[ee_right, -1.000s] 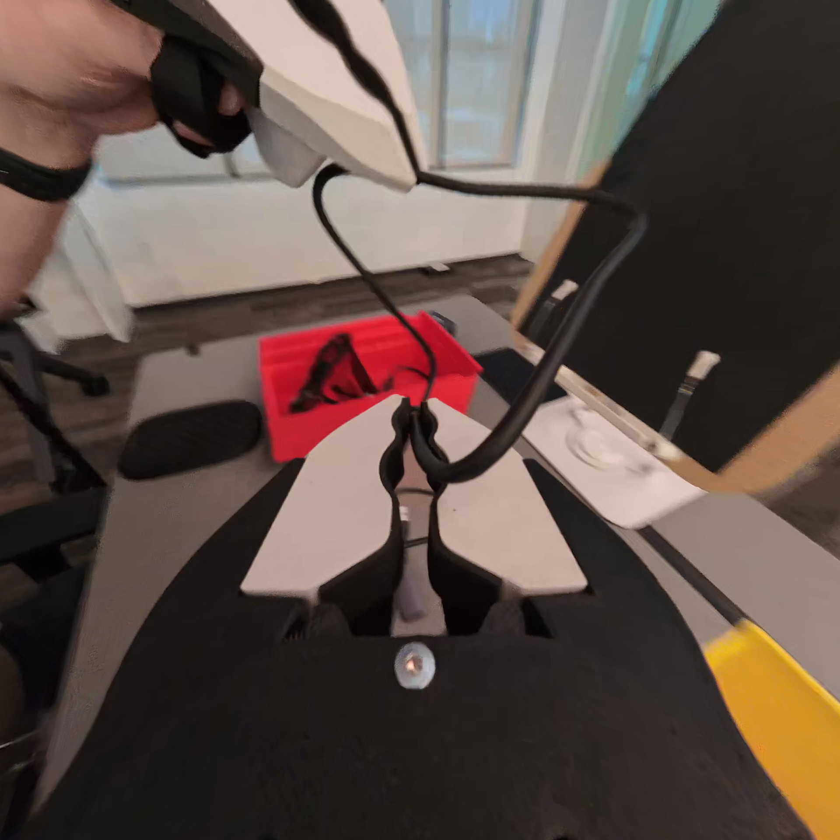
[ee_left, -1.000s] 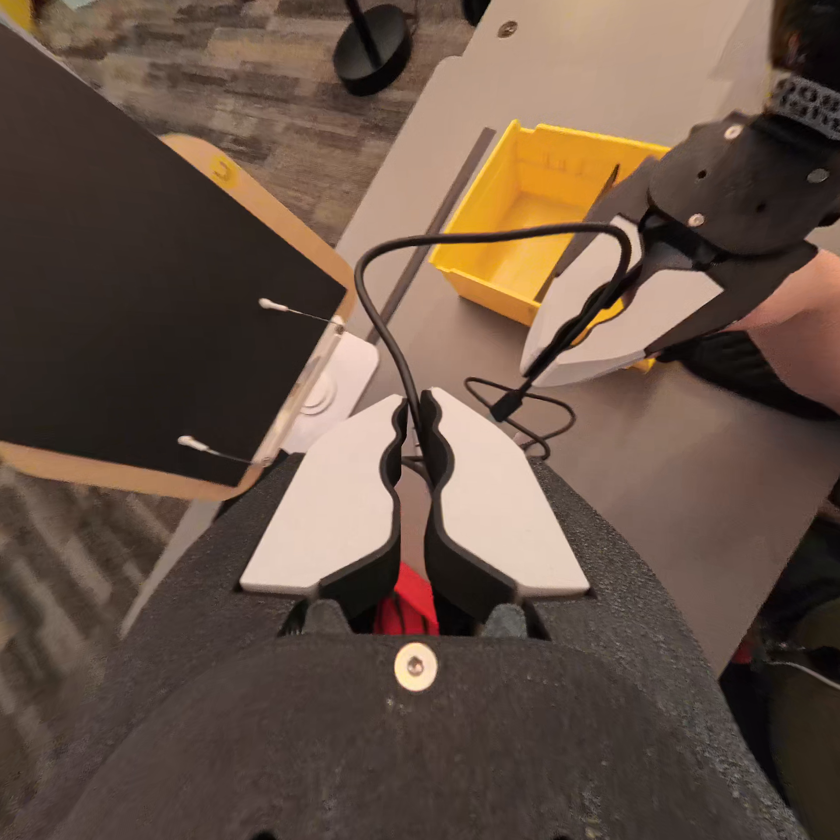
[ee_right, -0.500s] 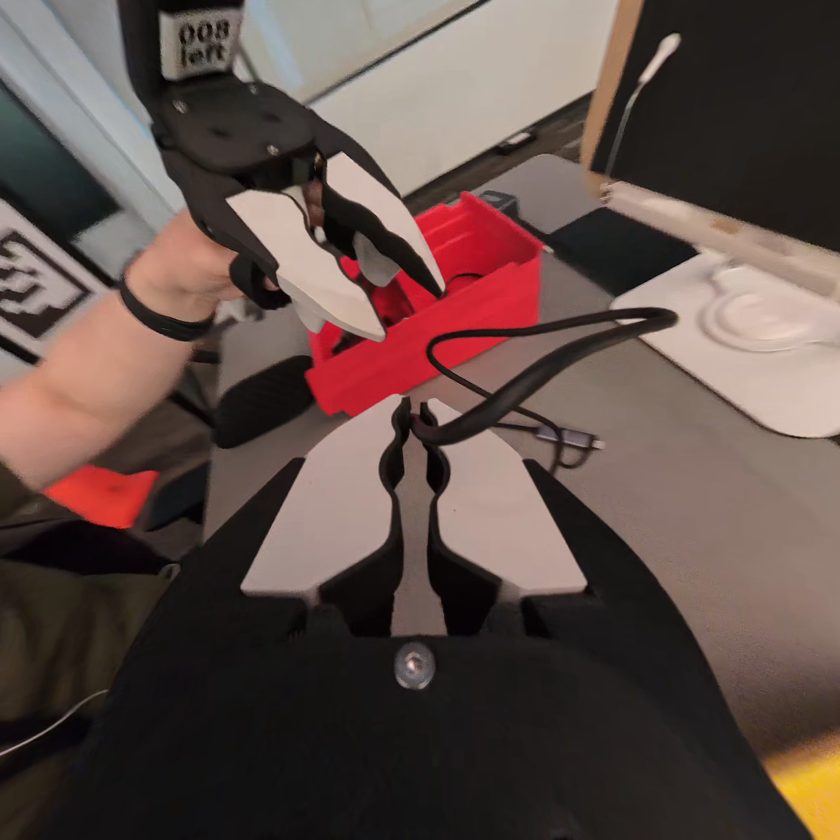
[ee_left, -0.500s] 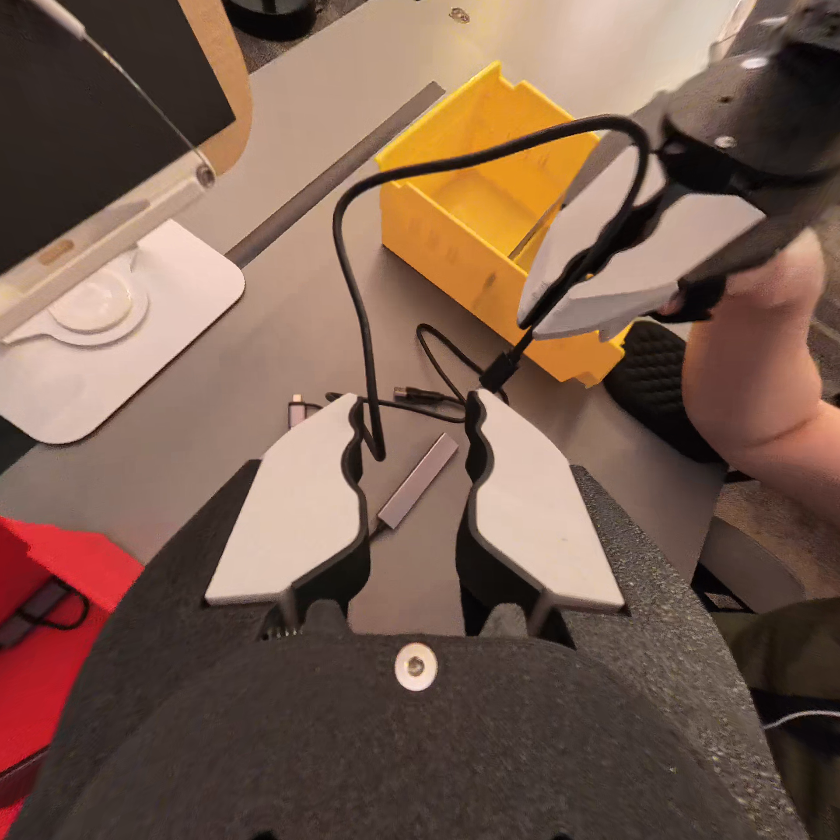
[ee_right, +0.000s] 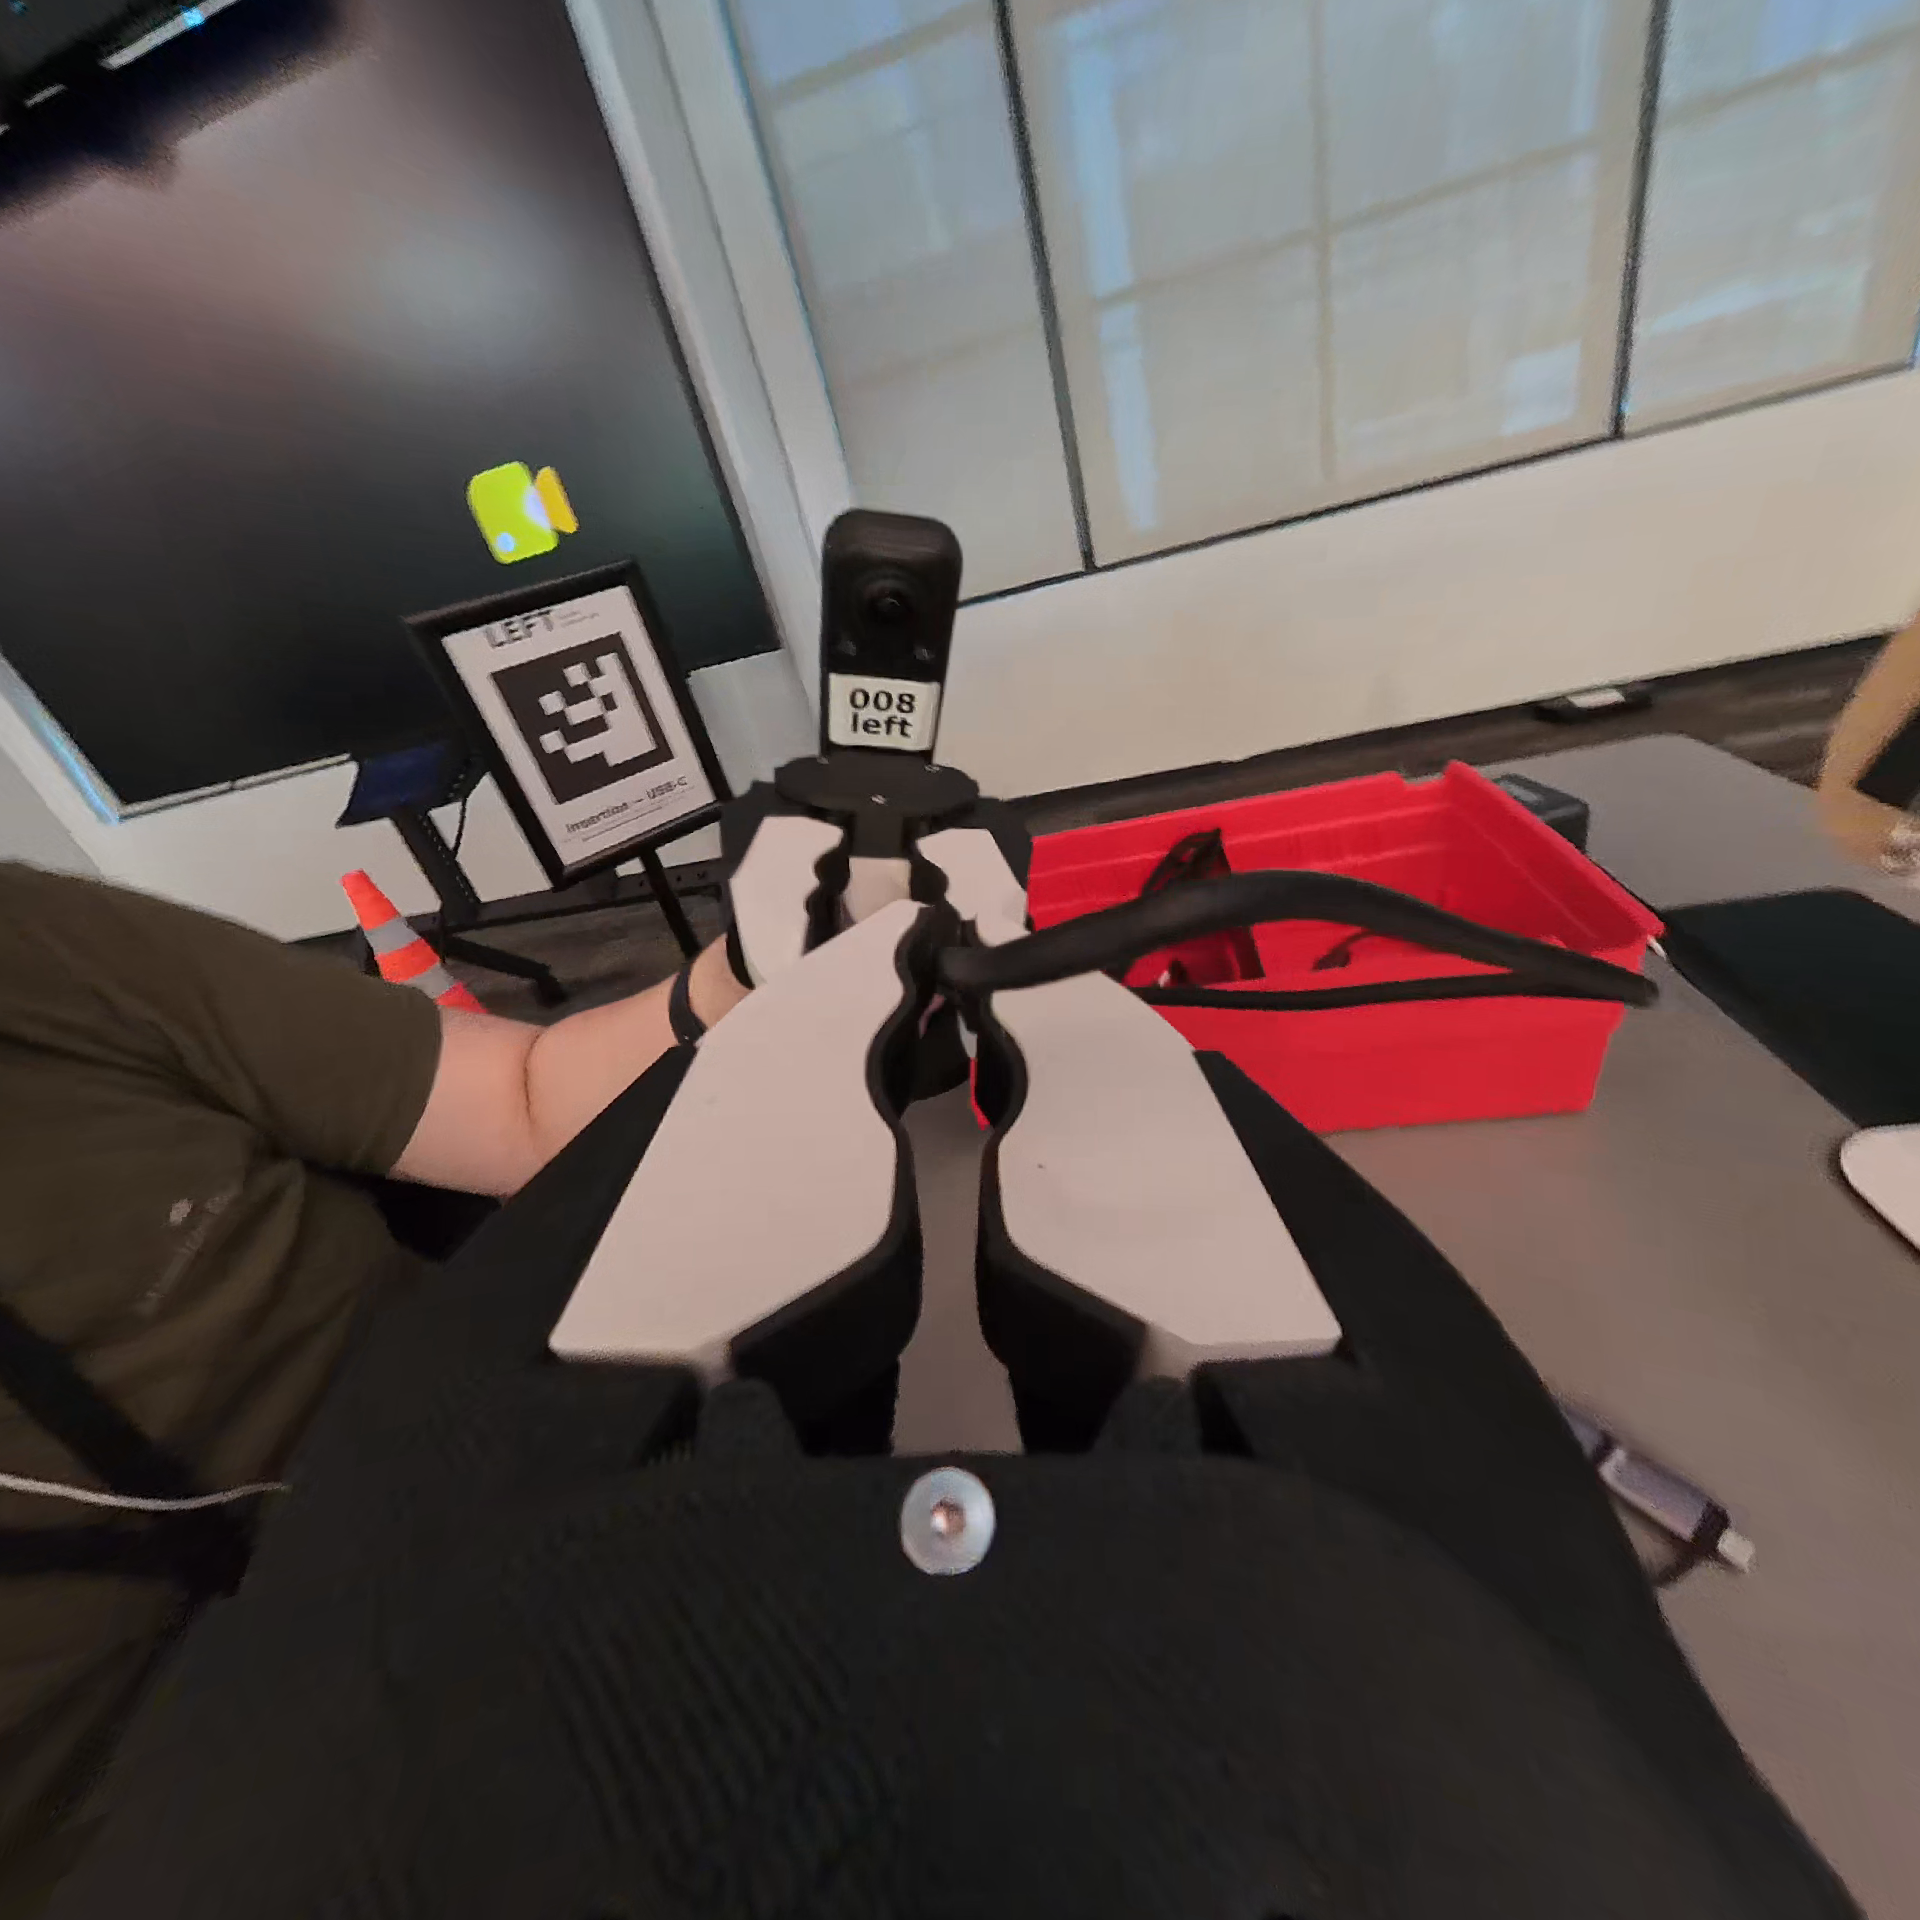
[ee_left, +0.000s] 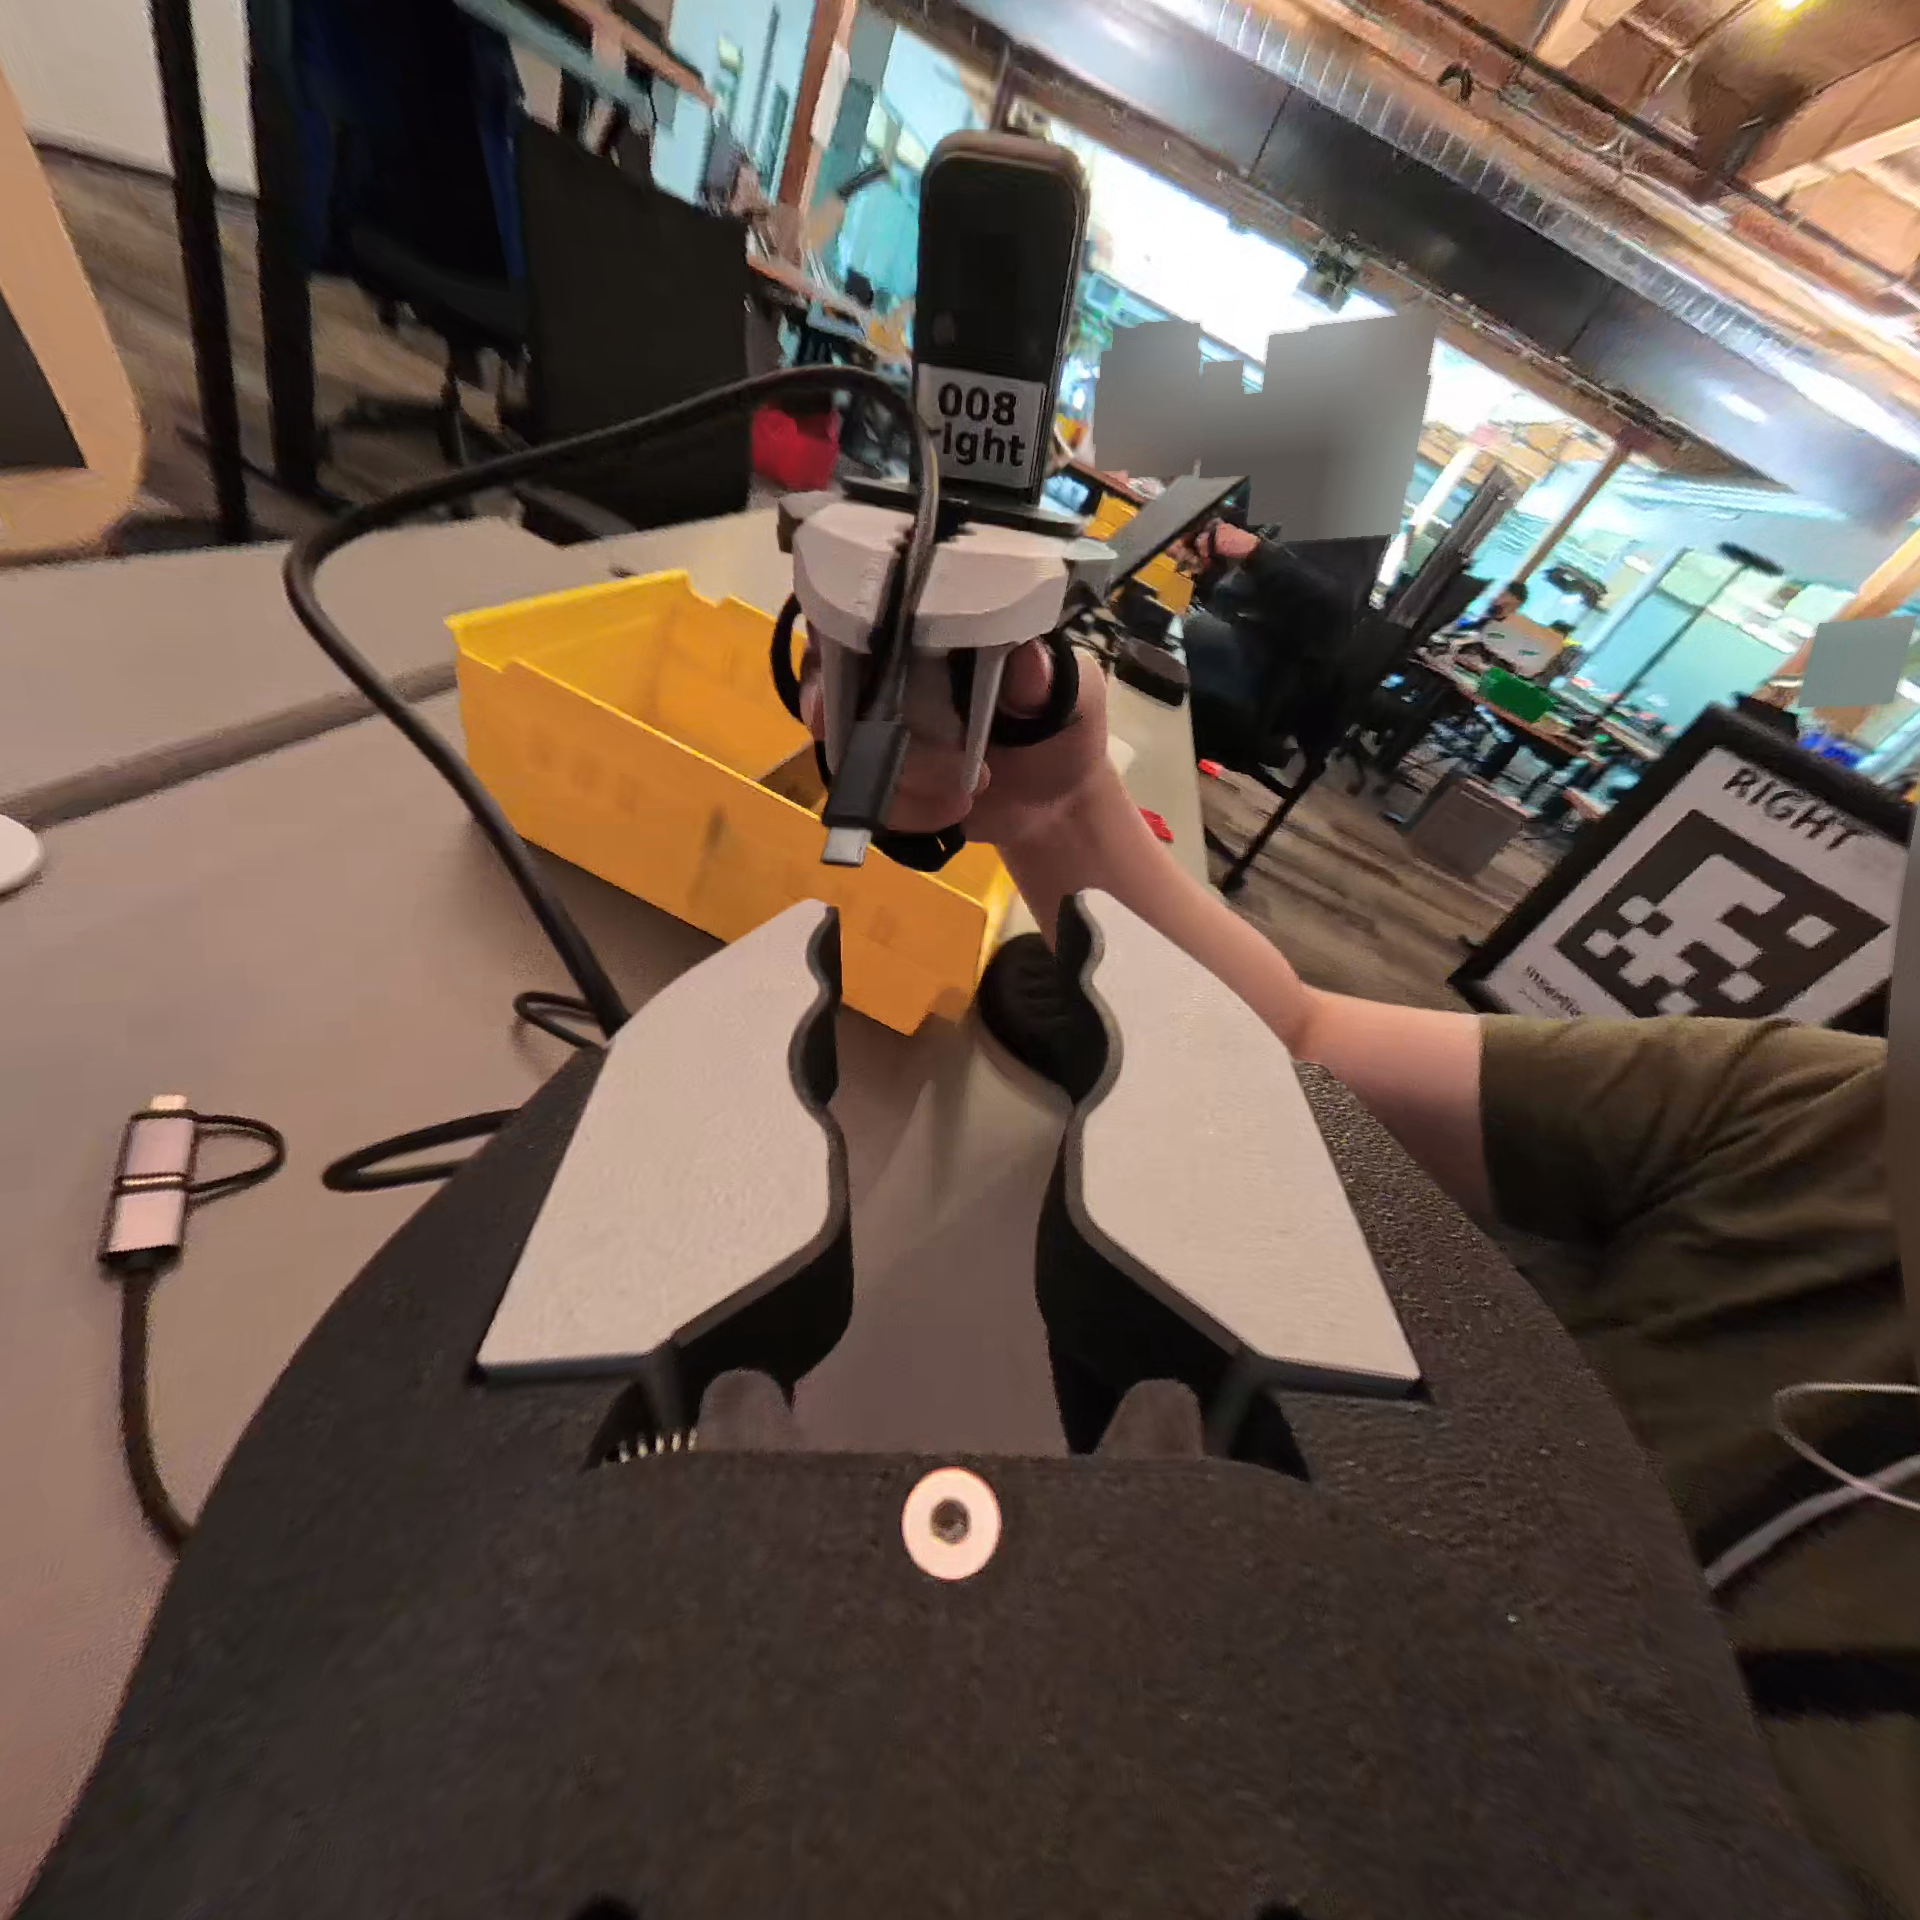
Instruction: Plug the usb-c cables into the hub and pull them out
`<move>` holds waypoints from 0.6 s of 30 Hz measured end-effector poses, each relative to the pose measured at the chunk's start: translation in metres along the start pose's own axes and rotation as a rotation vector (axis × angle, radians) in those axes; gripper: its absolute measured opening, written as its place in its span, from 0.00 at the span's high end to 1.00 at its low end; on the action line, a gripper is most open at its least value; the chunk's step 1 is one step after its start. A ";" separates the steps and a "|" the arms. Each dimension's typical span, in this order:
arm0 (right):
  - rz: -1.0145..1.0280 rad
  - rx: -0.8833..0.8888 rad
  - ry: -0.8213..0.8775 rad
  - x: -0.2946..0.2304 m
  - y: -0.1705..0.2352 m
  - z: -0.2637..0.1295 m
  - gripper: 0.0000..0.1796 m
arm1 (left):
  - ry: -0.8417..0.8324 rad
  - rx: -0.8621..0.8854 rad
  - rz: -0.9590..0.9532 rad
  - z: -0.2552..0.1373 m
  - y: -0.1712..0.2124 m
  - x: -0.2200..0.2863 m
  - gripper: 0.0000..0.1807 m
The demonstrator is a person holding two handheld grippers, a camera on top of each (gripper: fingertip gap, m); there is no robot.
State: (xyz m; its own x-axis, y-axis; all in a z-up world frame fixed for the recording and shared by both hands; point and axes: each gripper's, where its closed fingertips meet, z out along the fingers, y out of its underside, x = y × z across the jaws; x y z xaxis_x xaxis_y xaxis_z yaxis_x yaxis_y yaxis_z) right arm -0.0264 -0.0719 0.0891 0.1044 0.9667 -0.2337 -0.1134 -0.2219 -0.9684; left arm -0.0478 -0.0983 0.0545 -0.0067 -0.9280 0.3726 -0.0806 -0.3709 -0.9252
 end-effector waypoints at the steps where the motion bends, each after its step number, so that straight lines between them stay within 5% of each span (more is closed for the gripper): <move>1: -0.026 0.008 -0.028 -0.005 0.000 0.002 0.98 | -0.029 0.018 0.034 0.000 0.003 0.000 0.79; 7: -0.123 0.035 -0.173 -0.033 0.002 0.010 0.97 | 0.025 0.212 0.008 -0.012 -0.007 0.012 0.79; 15: -0.197 0.015 -0.247 -0.050 0.008 0.014 0.97 | 0.167 0.106 0.001 0.007 0.008 0.029 0.79; 18: -0.217 0.007 -0.240 -0.049 0.011 0.013 0.97 | 0.224 0.117 -0.032 0.009 0.010 0.033 0.89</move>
State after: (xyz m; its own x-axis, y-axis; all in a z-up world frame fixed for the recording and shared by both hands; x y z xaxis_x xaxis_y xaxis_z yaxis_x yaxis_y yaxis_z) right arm -0.0459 -0.1198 0.0914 -0.1091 0.9940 0.0061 -0.1209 -0.0072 -0.9926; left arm -0.0400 -0.1331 0.0570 -0.2277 -0.8894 0.3965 0.0313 -0.4137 -0.9099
